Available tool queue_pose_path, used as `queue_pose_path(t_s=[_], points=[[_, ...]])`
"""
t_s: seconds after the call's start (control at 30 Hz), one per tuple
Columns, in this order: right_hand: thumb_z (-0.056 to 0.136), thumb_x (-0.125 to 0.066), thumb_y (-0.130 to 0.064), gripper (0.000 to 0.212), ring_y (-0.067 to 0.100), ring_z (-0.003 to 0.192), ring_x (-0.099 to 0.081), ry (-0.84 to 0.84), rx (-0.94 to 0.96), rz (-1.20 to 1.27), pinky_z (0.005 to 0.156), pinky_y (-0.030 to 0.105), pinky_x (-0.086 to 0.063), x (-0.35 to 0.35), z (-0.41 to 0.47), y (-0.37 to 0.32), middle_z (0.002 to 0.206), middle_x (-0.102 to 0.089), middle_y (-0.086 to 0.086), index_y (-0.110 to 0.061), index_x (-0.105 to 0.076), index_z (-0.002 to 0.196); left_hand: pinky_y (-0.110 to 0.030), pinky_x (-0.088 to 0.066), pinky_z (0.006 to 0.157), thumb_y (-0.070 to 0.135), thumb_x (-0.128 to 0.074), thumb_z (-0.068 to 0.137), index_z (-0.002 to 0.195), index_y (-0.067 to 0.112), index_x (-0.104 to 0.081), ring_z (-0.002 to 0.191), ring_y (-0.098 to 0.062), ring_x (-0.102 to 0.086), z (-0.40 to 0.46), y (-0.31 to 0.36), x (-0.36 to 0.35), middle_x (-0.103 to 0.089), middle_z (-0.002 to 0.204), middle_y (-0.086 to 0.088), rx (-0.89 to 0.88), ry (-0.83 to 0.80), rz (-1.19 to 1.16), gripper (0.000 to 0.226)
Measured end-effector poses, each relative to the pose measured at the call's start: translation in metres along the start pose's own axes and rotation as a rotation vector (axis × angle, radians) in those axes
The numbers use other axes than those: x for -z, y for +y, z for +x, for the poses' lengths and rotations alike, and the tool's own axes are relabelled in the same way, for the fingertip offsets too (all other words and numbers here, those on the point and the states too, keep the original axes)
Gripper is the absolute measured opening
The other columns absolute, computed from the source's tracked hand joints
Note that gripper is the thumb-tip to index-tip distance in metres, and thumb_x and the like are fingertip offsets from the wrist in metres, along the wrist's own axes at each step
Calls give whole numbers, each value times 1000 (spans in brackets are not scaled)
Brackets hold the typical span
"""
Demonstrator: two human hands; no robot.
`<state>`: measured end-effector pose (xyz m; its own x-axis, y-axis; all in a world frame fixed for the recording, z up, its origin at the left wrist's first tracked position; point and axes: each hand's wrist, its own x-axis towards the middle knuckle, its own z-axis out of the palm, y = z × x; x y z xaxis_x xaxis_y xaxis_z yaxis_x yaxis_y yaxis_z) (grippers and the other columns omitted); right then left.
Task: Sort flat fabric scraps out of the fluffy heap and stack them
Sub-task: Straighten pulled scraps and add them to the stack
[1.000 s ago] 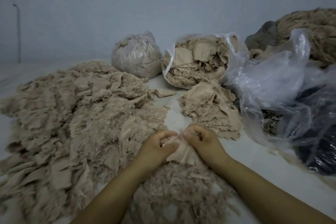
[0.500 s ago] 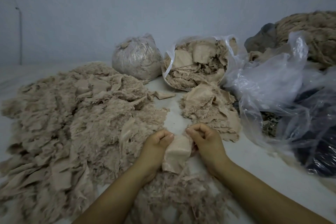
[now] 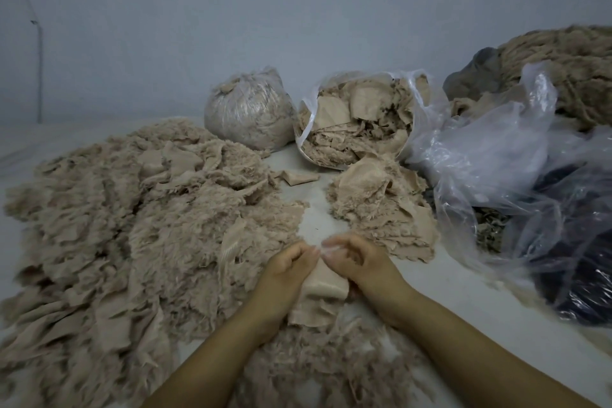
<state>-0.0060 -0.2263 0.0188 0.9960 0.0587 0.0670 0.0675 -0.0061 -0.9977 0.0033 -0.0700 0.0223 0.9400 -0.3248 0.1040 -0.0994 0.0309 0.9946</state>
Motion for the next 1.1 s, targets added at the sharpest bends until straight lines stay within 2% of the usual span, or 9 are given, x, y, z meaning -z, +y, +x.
queue_pose_path(t_s=[0.07,0.13,0.27,0.4,0.5,0.57,0.67,0.9,1.1], points=[[90,-63,-12,8,5,42,-46,39,53,-39,41,18,-38,1,-1,0,56,-56,-2,-10,-67,83,-23,-46,63,34,-64,82,78,12,-67,68,-10,-58,-1,0,1,-63,74,1,-24,-52,131,23],[90,-62,-9,11,6,39,-40,109,86,-13,40,17,-35,3,1,1,46,-50,-5,-7,-64,79,-18,-44,60,21,-65,86,70,17,-68,62,-4,-56,-2,-1,1,-61,67,8,-48,-72,240,17],[91,-60,-8,14,8,40,-37,206,95,-41,40,16,-32,13,5,-1,45,-48,-6,-7,-63,78,-15,-48,62,14,-62,87,64,20,-71,64,-2,-61,4,2,10,-67,66,10,-39,186,46,25],[84,-64,-38,30,11,43,-48,-143,15,-37,44,19,-41,11,-4,-4,56,-58,7,-14,-71,68,-23,-53,59,15,-61,87,71,15,-73,67,-14,-66,5,5,13,-72,74,-4,-5,233,-212,20],[74,-62,-56,28,5,65,-59,-104,136,-167,61,19,-48,2,-4,-7,71,-63,-12,-29,-66,78,-25,-54,65,26,-61,83,80,15,-74,75,-17,-68,3,4,6,-73,82,-8,-53,134,-141,18],[71,-70,-47,29,4,66,-60,-105,93,-113,61,20,-49,0,-2,-5,71,-60,-13,-30,-59,91,-24,-53,62,29,-60,83,81,13,-73,72,-16,-67,3,4,5,-72,80,-6,-86,141,-132,20],[81,-72,-22,17,6,41,-43,-259,6,-97,43,18,-37,-3,-5,-2,49,-45,-6,-23,-59,71,-24,-45,56,25,-58,88,76,9,-62,63,-16,-52,7,3,8,-57,67,-4,-114,310,-129,20],[83,-71,-12,8,5,36,-41,-481,-93,-89,38,17,-32,5,-10,-3,52,-58,0,-9,-68,76,-25,-39,54,20,-52,96,73,14,-58,56,-13,-45,12,7,20,-51,60,0,-165,521,-29,25],[72,-76,-27,22,7,45,-47,-390,-75,-58,43,18,-38,11,-6,-7,63,-60,-1,-14,-64,86,-34,-38,62,23,-48,98,74,14,-56,64,-22,-44,13,3,22,-50,69,-12,-143,516,-23,27]])
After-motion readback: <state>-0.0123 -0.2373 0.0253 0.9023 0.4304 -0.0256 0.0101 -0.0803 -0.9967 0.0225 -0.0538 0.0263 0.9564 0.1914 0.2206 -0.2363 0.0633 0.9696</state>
